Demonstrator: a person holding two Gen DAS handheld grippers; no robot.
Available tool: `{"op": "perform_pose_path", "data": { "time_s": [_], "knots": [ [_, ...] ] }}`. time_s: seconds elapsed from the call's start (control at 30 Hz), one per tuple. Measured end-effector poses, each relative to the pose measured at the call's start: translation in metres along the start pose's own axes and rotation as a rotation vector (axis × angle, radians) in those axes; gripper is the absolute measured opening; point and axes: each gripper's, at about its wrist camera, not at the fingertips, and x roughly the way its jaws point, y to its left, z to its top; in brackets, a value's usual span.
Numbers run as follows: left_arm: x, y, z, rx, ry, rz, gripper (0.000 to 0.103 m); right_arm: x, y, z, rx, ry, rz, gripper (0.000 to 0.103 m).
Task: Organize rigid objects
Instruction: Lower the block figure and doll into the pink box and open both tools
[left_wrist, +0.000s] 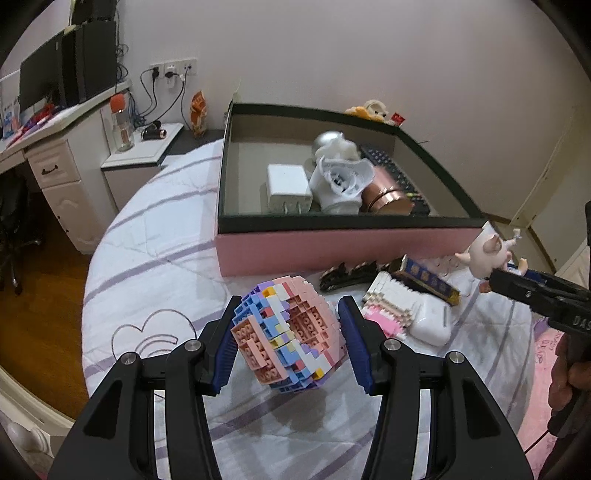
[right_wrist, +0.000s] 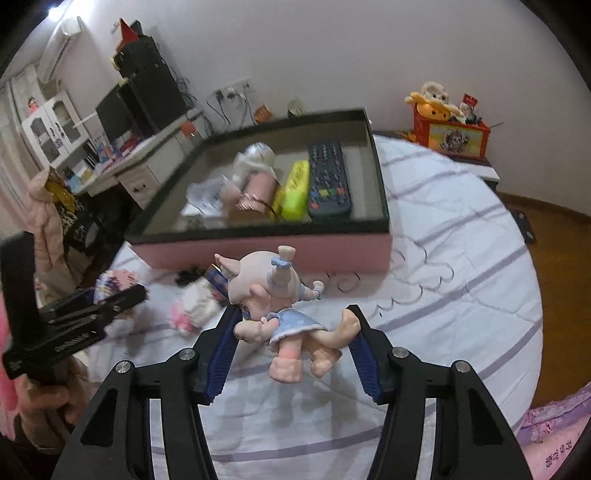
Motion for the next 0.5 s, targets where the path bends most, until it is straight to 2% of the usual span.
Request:
{"op": "perform_pose_path", "data": {
  "time_s": [0.2, 0.37, 0.5],
  "knots": [
    [-0.016, -0.004, 0.030, 0.025, -0.045, -0.006, 0.052, -0.016, 0.018, 0.029, -0.035, -0.062, 0.015, 0.058],
    [-0.027, -0.008, 0.074, 0.055, -0.105, -0.023, 0.052, -0.013, 0.020, 0.064, -0.035, -0.100, 0.011, 0.058],
    [-0.015, -0.012, 0.114, 0.075, -0.123, -0.026, 0.052, 0.000, 0.016, 0.094, -0.023, -0.114, 0.003, 0.058]
  ]
}}
